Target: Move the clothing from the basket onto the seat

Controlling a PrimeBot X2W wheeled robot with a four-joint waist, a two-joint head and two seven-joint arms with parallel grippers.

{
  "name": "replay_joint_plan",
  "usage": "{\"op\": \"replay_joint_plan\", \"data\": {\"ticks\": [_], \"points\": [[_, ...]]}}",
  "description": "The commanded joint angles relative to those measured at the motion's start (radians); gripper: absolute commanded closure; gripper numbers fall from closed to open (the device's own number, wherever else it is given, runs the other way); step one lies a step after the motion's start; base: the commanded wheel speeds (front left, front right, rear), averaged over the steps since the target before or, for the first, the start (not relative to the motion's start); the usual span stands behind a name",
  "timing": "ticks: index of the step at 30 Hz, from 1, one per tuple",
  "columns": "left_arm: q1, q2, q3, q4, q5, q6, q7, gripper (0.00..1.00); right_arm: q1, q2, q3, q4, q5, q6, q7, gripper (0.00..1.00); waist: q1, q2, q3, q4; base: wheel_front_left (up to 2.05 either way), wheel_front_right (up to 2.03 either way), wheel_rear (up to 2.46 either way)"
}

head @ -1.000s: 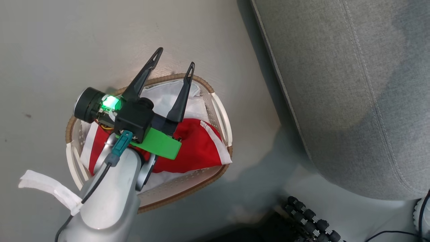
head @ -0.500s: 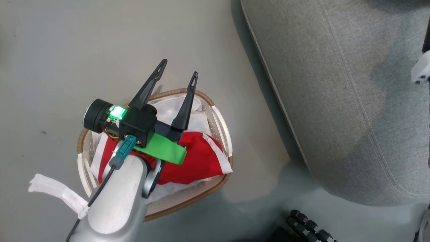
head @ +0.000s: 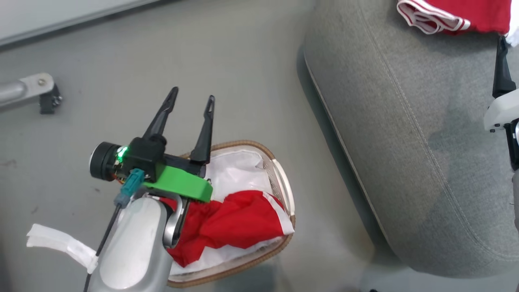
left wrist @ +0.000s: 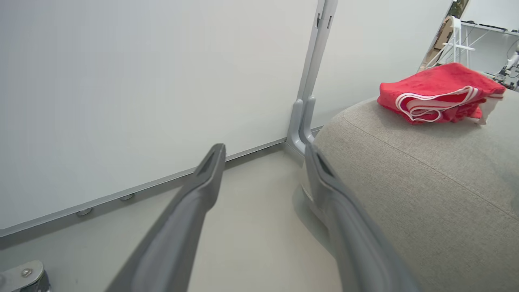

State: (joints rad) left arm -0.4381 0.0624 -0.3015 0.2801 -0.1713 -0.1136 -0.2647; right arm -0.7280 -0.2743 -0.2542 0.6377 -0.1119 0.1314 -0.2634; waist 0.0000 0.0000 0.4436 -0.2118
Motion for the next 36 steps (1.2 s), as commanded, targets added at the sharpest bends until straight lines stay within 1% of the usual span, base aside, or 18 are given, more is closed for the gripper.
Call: {"op": "replay_joint_plan", "data": {"ticks": [1,4,11,16,20,26,31,36], "points": [[0.024,-0.003,0.016,0.004,-0.009,0.009,0.001,0.0,0.017,-0.008,0.006,-0.014,0.005,-0.001,-0.002,0.0,0.0,0.0,-0.106,0.072,0.0,0.0,0.0],[0.047,-0.007,0.054,0.011,-0.024,0.026,0.001,0.0,0.032,0.0,0.018,-0.046,0.021,-0.001,-0.002,0.0,0.0,0.0,-0.161,0.109,0.0,0.0,0.0],[0.114,-0.012,0.138,0.015,-0.053,0.076,0.001,0.0,0.073,0.04,0.07,-0.115,0.062,-0.001,-0.002,0.0,0.0,0.0,-0.241,0.172,0.0,0.0,0.0],[0.18,-0.012,0.187,0.023,-0.07,0.106,0.001,0.0,0.136,0.102,0.087,-0.162,0.115,-0.001,-0.002,0.0,0.0,0.0,-0.293,0.202,0.0,0.0,0.0],[0.233,-0.012,0.213,0.031,-0.085,0.115,0.001,0.0,0.23,0.16,0.091,-0.207,0.14,-0.001,-0.002,0.0,0.0,0.0,-0.327,0.222,0.0,0.0,0.0],[0.325,-0.012,0.25,0.036,-0.108,0.122,0.001,0.0,0.378,0.211,0.135,-0.246,0.161,-0.001,-0.002,0.0,0.0,0.0,-0.38,0.235,0.0,0.0,0.0],[0.39,-0.012,0.254,0.031,-0.124,0.132,0.001,0.0,0.475,0.221,0.156,-0.28,0.209,-0.001,-0.002,0.0,0.0,0.0,-0.421,0.248,0.0,0.0,0.0],[0.412,-0.011,0.237,0.036,-0.132,0.126,0.001,0.0,0.542,0.222,0.158,-0.307,0.261,-0.001,-0.002,0.0,0.0,0.0,-0.436,0.258,0.0,0.0,0.0]]}}
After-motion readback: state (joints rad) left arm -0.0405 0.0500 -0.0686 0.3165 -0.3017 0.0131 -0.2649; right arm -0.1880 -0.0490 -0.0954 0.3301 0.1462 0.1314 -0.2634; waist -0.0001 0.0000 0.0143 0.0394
